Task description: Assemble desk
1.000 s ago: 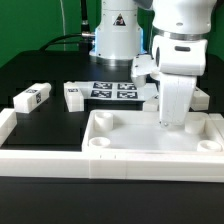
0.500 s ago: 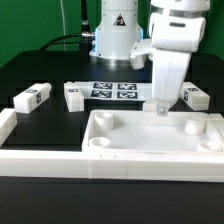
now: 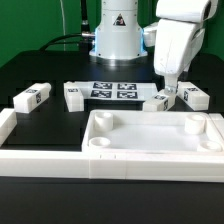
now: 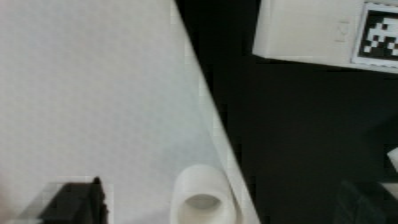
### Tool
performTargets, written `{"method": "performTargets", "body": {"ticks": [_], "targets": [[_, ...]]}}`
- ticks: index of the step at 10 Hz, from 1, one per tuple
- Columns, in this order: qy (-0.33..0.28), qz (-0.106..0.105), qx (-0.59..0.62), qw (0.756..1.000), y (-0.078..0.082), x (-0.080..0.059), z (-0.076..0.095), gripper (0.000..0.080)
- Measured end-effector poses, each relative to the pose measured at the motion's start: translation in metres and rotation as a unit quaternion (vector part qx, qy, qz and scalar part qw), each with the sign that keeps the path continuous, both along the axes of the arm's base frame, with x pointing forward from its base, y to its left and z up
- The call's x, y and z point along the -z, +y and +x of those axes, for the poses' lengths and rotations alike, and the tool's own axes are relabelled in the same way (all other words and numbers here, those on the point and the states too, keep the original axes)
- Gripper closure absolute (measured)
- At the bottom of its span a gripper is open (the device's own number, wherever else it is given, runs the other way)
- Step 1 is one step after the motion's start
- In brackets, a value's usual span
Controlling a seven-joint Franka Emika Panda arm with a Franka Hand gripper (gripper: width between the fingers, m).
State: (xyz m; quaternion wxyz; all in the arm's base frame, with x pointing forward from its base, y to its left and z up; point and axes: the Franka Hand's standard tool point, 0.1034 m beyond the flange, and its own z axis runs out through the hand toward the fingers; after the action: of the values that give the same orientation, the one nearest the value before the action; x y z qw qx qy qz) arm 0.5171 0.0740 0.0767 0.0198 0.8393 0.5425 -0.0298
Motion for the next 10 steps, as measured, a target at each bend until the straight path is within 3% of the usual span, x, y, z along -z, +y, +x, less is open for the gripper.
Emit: {"method": "performTargets", "body": {"ticks": [4, 5, 8, 10], "targets": [[-0.001, 0.000, 0.020, 1.000, -0.001, 0.000, 0.000, 0.0150], [-0.004, -0.001, 0.079, 0.997, 0.001, 0.000, -0.001, 0.0150], [0.001, 0.000, 0.274, 0.962, 0.016, 0.007, -0.017, 0.0150], [-0.001, 0.001, 0.321, 0.947, 0.024, 0.009, -0.021, 0.0150]]}}
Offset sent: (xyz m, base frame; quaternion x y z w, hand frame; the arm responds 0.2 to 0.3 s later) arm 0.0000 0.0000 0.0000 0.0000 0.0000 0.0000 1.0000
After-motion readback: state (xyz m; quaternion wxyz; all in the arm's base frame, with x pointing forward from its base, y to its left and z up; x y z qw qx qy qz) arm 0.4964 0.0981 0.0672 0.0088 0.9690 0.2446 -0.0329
